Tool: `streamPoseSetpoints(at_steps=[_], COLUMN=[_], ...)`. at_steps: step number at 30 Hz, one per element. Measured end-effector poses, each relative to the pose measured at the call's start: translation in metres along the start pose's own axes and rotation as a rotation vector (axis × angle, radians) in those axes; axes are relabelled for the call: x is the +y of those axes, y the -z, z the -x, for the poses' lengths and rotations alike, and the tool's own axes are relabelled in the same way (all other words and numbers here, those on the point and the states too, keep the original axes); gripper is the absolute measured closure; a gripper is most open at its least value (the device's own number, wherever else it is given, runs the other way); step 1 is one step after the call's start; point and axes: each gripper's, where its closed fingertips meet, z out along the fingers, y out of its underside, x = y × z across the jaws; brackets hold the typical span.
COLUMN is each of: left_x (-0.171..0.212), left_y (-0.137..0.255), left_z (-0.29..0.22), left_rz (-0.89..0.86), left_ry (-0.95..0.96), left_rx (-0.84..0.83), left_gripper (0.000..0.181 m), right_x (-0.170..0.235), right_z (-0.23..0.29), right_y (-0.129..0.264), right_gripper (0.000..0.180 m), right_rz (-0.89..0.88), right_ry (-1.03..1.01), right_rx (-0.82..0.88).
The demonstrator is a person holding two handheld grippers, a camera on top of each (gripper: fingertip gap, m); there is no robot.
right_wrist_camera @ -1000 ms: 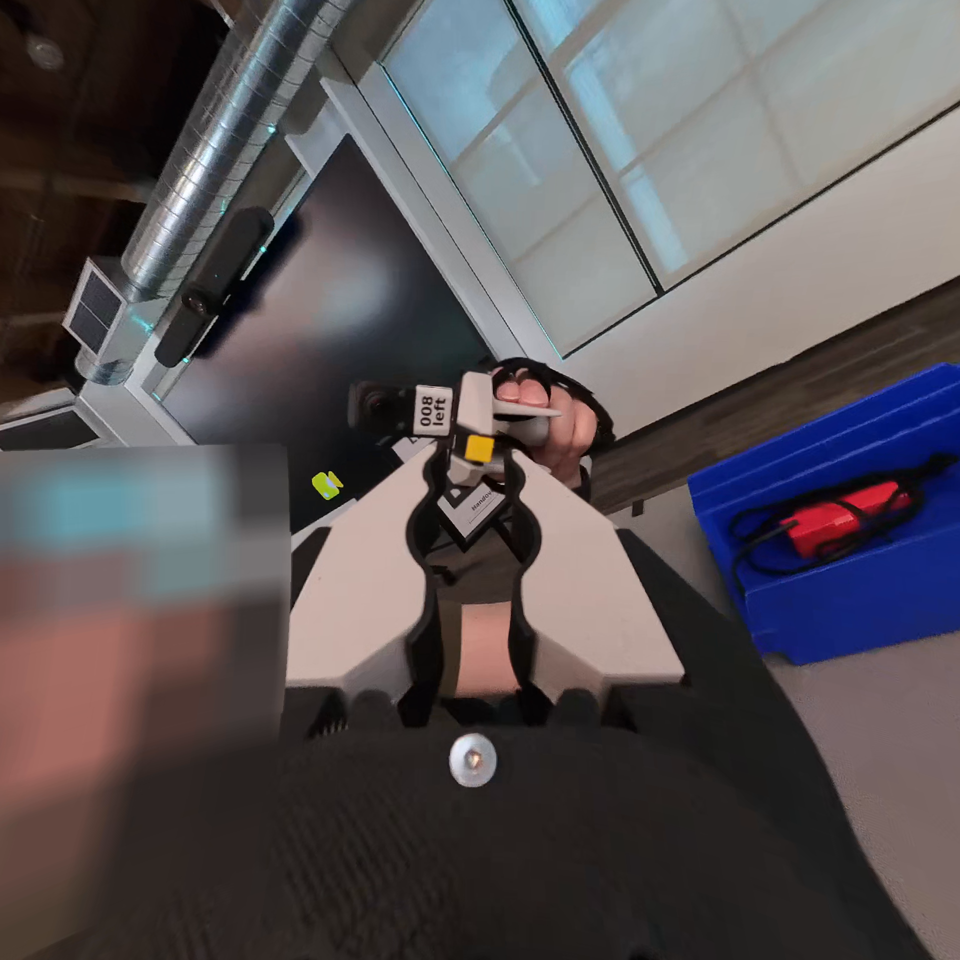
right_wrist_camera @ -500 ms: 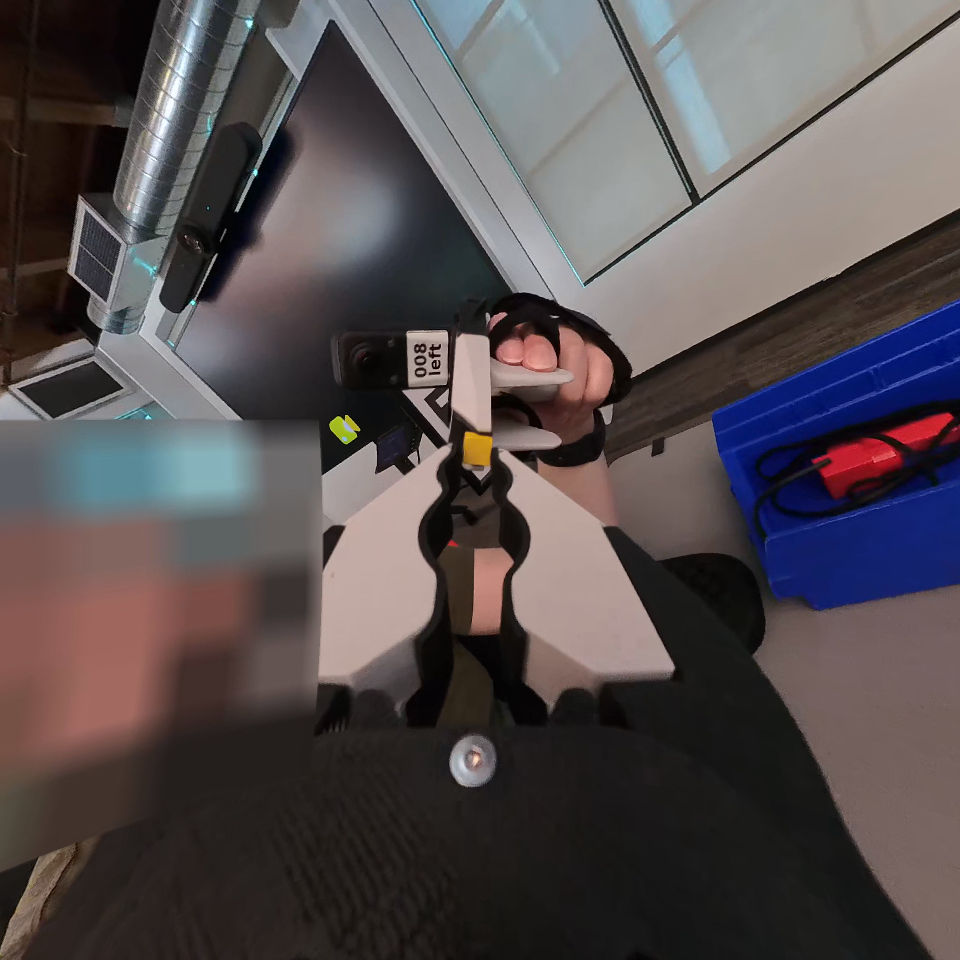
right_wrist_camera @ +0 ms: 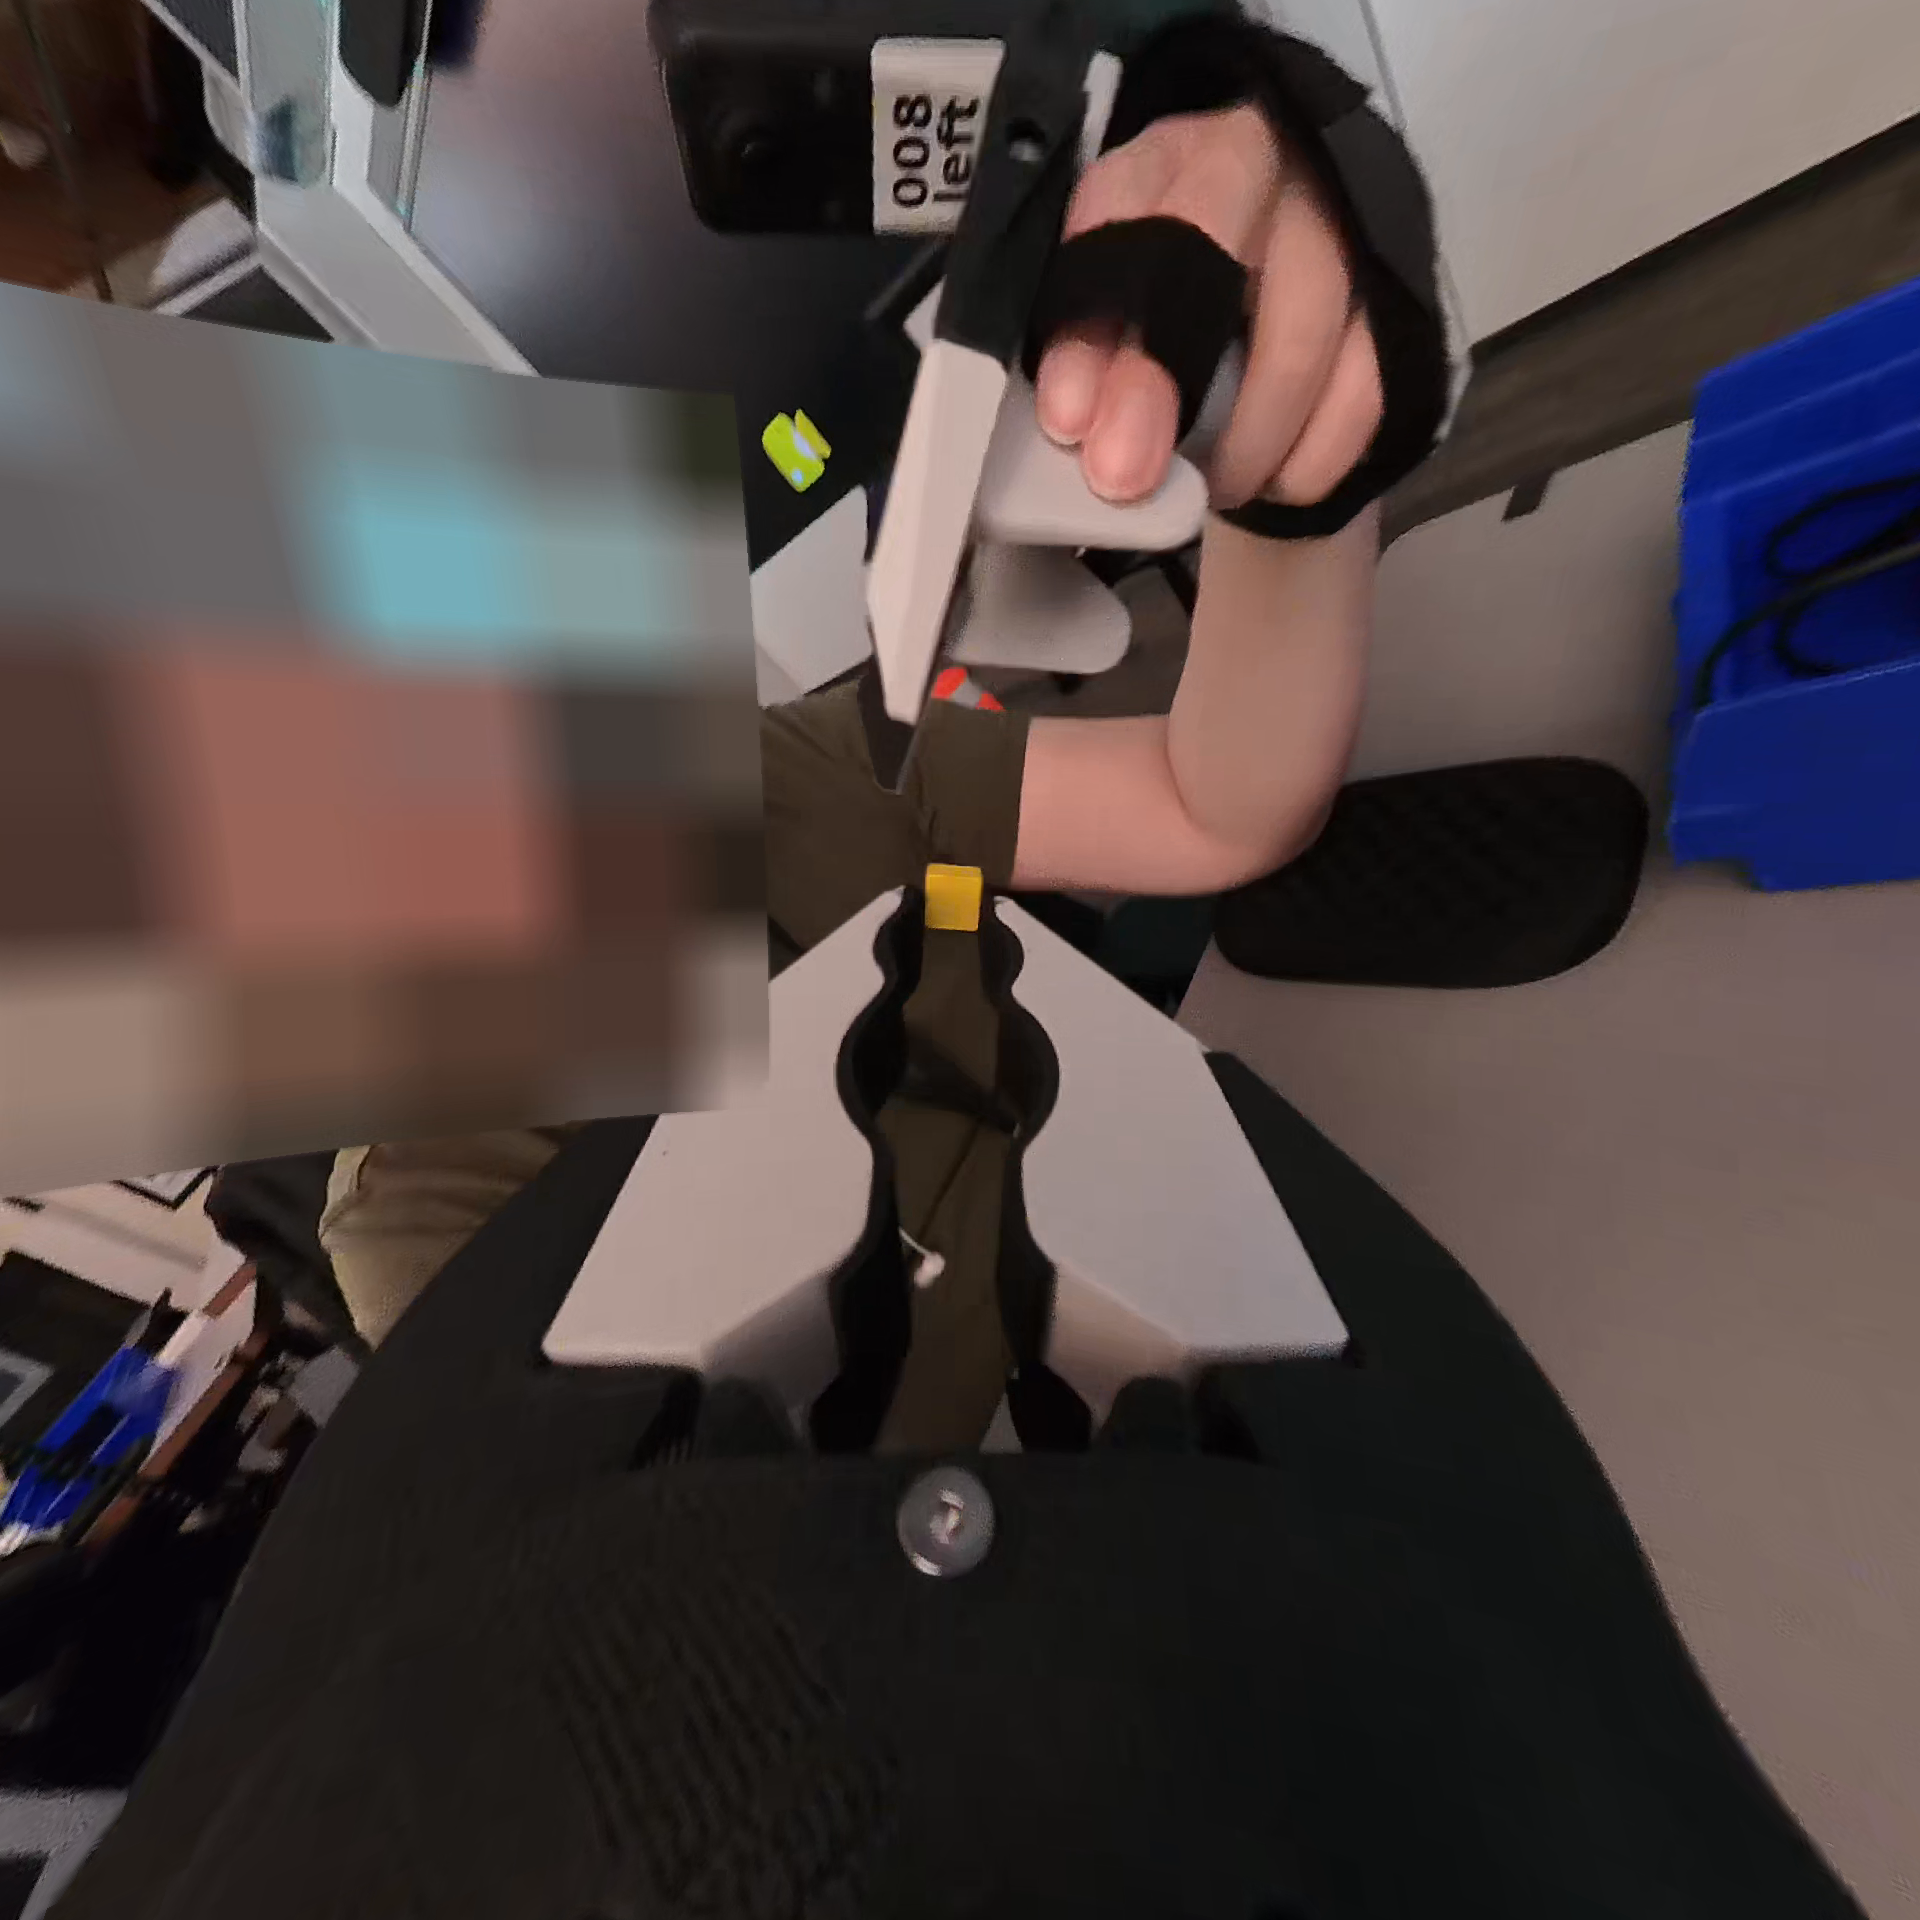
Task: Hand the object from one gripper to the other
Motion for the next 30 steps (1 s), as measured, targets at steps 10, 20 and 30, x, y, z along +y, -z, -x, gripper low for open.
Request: streamPoseSetpoints(at_steps=[10,20,30], left_x=[0.021,0.027,0.040], left_y=[-0.031,-0.032,-0.013], left_z=[-0.008,-0.011,0.035], left_rz=[0.079,0.107,0.222], left_ry=[-0.020,-0.051,-0.093], left_rx=[0.065,0.081,-0.197], left_gripper=[0.157,0.165,0.172], right_x=[0.018,0.020,-0.018], right_z=[-0.001,-0.003,-0.015], right_y=[-0.011,-0.013,-0.003], right_gripper=[0.172,0.172,0.134], right_rz=[0.114,0.132,-0.037], right_ry=[-0.006,-0.019,0.250], right_rx=[-0.005,-0.012,0.187])
